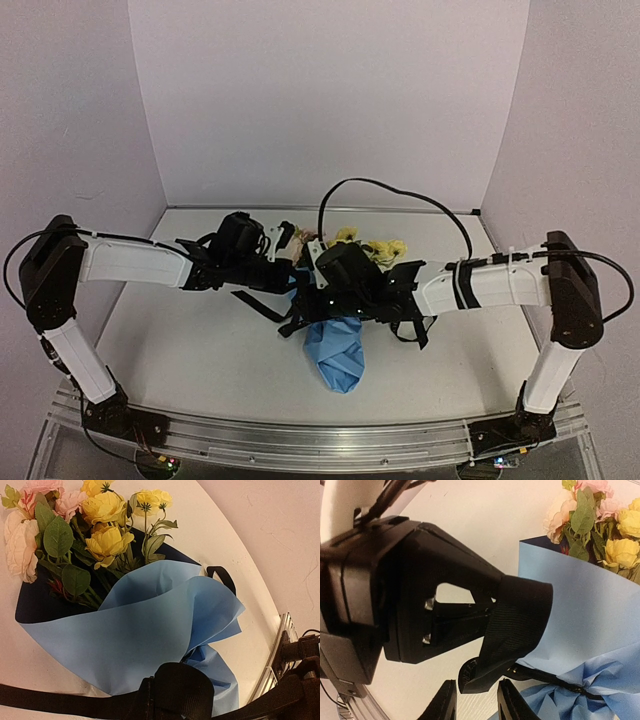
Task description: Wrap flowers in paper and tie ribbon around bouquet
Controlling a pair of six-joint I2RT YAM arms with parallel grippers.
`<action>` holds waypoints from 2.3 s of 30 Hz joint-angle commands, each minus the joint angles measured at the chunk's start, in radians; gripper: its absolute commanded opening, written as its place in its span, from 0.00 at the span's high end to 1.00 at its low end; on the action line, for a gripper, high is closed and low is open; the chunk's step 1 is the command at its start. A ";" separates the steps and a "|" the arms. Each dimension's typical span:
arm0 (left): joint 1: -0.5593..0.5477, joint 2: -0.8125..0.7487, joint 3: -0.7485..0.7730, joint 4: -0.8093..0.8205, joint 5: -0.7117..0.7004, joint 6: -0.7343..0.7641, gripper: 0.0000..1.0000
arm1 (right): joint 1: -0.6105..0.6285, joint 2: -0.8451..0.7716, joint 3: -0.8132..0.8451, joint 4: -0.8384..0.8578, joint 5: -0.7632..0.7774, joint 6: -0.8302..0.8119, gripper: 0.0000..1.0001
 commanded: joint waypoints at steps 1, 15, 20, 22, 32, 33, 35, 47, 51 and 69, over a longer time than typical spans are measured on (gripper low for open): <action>-0.003 -0.054 0.052 -0.007 -0.021 -0.007 1.00 | 0.014 0.040 0.027 0.030 -0.007 0.029 0.69; -0.003 -0.075 0.039 -0.015 -0.029 -0.003 1.00 | 0.018 0.116 0.067 0.052 -0.002 0.064 0.67; -0.002 -0.085 0.033 -0.021 -0.038 0.000 1.00 | 0.018 0.132 0.075 0.060 -0.015 0.071 0.71; -0.002 -0.088 0.031 -0.022 -0.043 0.001 1.00 | 0.018 0.136 0.077 0.060 -0.015 0.074 0.76; 0.002 -0.133 -0.001 -0.110 -0.095 0.027 1.00 | 0.018 0.042 0.019 -0.013 0.110 0.070 1.00; 0.003 -0.141 -0.006 -0.131 -0.100 0.037 1.00 | 0.018 0.030 0.020 -0.040 0.129 0.064 1.00; 0.003 -0.157 -0.019 -0.170 -0.100 0.058 1.00 | 0.018 0.007 0.019 -0.074 0.151 0.050 1.00; 0.001 -0.174 -0.131 -0.189 0.033 0.081 1.00 | 0.017 -0.042 0.061 -0.234 0.263 -0.046 1.00; -0.001 -0.154 -0.157 -0.126 0.093 0.081 0.93 | 0.017 -0.067 0.064 -0.259 0.308 -0.066 1.00; -0.003 -0.224 -0.220 0.128 0.065 0.159 0.51 | -0.005 -0.101 0.074 -0.221 0.296 -0.069 1.00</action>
